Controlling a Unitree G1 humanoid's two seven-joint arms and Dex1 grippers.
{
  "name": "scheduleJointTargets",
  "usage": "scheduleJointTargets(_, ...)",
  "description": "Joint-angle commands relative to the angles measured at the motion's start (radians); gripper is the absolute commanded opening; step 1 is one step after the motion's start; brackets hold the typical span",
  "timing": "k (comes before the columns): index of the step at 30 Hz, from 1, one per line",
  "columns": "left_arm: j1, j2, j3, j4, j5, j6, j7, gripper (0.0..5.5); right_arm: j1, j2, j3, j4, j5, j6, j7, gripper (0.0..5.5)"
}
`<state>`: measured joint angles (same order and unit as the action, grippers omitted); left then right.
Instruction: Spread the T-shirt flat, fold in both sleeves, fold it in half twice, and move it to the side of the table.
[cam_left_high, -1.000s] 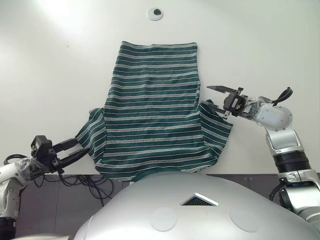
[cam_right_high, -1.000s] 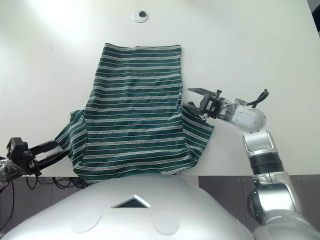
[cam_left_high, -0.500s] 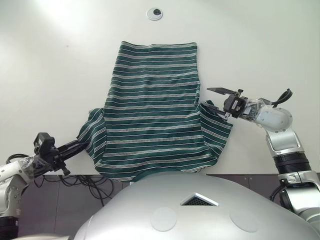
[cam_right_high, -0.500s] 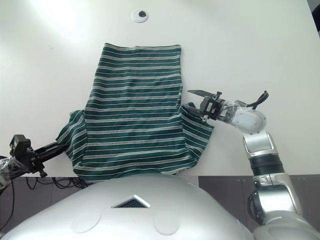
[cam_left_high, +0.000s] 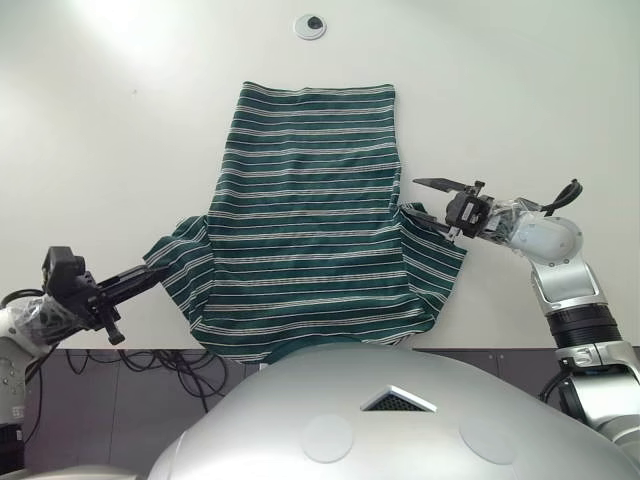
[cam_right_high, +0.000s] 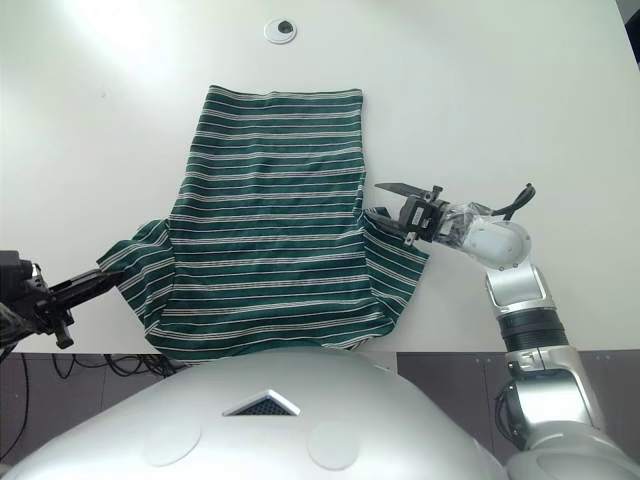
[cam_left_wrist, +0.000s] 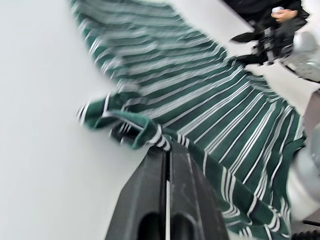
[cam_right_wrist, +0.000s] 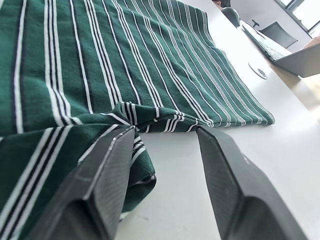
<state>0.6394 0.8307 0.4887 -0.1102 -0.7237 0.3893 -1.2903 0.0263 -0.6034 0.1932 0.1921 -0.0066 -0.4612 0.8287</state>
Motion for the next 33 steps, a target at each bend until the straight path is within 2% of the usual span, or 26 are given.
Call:
scheduleJointTargets(1,-0.021,0.000,-0.025,-0.094,0.007,0.024,0.017,0.01,-0.006,-0.013,0.001,0.005,-0.004,-0.004,0.009,2.28)
scheduleJointTargets(7,-0.088,-0.056,-0.165,-0.214,0.089,-0.015,0.094,0.01,-0.006,-0.018,-0.001,0.011,0.000,-0.006,0.012,2.28)
scheduleJointTargets(13,-0.144,-0.091,-0.276,-0.131,0.205,-0.123,0.106,0.01,0.021,-0.029,-0.018,0.000,0.010,-0.008,0.005,2.28)
scheduleJointTargets(19,-0.163,-0.141,-0.328,0.024,0.282,-0.260,0.095,0.71,0.090,-0.045,-0.094,-0.087,0.175,0.103,0.062,2.28)
scheduleJointTargets(23,-0.126,-0.155,-0.401,0.028,0.317,-0.331,0.059,1.21,0.166,-0.080,-0.170,-0.235,0.345,0.300,0.099,2.28)
scheduleJointTargets(27,-0.118,-0.168,-0.449,-0.006,0.325,-0.349,0.070,1.72,0.282,-0.166,-0.263,-0.447,0.700,0.755,0.104,2.28)
scheduleJointTargets(30,-0.103,-0.174,-0.447,-0.048,0.303,-0.350,0.082,2.05,0.321,-0.215,-0.313,-0.442,0.740,0.937,0.068,2.28)
scheduleJointTargets(33,-0.094,-0.173,-0.452,-0.075,0.296,-0.348,0.091,2.42,0.342,-0.238,-0.343,-0.400,0.729,1.037,0.039,2.28)
